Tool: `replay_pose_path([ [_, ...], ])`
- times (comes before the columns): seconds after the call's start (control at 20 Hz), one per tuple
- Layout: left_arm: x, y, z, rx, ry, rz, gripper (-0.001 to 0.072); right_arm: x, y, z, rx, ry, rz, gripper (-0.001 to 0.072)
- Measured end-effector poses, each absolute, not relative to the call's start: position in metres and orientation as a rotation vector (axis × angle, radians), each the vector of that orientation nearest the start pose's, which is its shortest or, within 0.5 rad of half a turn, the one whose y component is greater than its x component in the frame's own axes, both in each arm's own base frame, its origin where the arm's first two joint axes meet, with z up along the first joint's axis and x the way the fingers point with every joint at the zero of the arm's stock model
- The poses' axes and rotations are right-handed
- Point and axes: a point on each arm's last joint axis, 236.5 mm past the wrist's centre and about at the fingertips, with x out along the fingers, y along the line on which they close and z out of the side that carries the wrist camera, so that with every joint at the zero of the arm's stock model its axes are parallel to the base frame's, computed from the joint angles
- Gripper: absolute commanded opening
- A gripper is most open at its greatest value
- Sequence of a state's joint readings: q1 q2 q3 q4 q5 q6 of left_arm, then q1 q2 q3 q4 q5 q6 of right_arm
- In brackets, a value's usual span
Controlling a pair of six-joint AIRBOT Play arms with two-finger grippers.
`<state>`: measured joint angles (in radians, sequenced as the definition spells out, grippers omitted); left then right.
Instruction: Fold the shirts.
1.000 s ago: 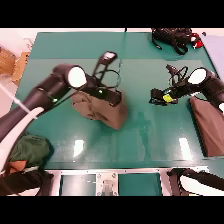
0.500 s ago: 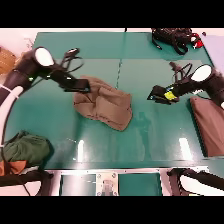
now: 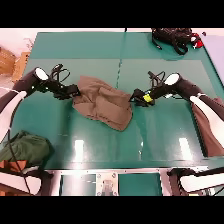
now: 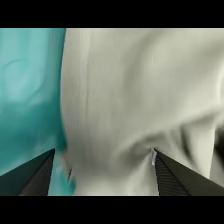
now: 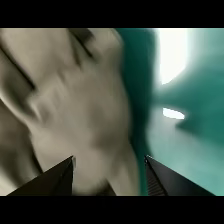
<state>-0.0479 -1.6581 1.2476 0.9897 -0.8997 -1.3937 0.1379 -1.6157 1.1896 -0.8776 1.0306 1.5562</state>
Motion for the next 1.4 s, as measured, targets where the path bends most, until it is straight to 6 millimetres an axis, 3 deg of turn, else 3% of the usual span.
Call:
replay_pose_path([
  [0.05,0.463,-0.13,-0.078,-0.466,1.233,-0.314,0.0705,0.408,0.192,-0.07,0.631,1.44,0.361,0.0394],
  [0.1,0.47,-0.135,-0.078,-0.499,1.208,-0.324,0.0516,0.415,0.197,-0.071,0.647,1.437,0.376,0.0296],
  [0.15,0.475,-0.138,-0.079,-0.524,1.192,-0.331,0.0163,0.42,0.201,-0.072,0.661,1.431,0.391,0.0175],
  [0.2,0.478,-0.14,-0.081,-0.538,1.181,-0.34,0.0023,0.424,0.204,-0.073,0.669,1.428,0.401,0.0056],
  [0.25,0.481,-0.142,-0.079,-0.548,1.164,-0.349,0.0023,0.427,0.206,-0.073,0.673,1.424,0.408,0.0017],
  [0.4,0.485,-0.15,-0.067,-0.545,1.146,-0.402,0.0022,0.436,0.205,-0.066,0.665,1.403,0.446,0.0016],
  [0.5,0.489,-0.154,-0.042,-0.515,1.112,-0.448,0.0022,0.444,0.202,-0.05,0.658,1.377,0.478,0.0015],
  [0.6,0.493,-0.155,0.0,-0.451,1.048,-0.492,0.0022,0.454,0.194,-0.02,0.643,1.323,0.513,0.0015],
  [0.75,0.487,-0.153,0.091,-0.339,0.901,-0.551,0.0022,0.465,0.177,0.056,0.604,1.188,0.57,0.0015],
  [0.9,0.458,-0.154,0.194,-0.226,0.728,-0.609,0.0022,0.459,0.157,0.153,0.531,0.994,0.605,0.0016],
  [1.0,0.425,-0.156,0.268,-0.153,0.591,-0.649,0.0022,0.442,0.145,0.222,0.476,0.846,0.616,0.0015],
  [1.15,0.371,-0.155,0.357,-0.057,0.403,-0.676,0.0022,0.398,0.132,0.315,0.387,0.629,0.617,0.0016],
  [1.3,0.324,-0.154,0.42,0.009,0.253,-0.687,0.0022,0.354,0.12,0.377,0.3,0.466,0.586,0.0016],
  [1.4,0.306,-0.155,0.438,0.032,0.21,-0.693,0.0022,0.334,0.108,0.399,0.249,0.396,0.533,0.0016],
])
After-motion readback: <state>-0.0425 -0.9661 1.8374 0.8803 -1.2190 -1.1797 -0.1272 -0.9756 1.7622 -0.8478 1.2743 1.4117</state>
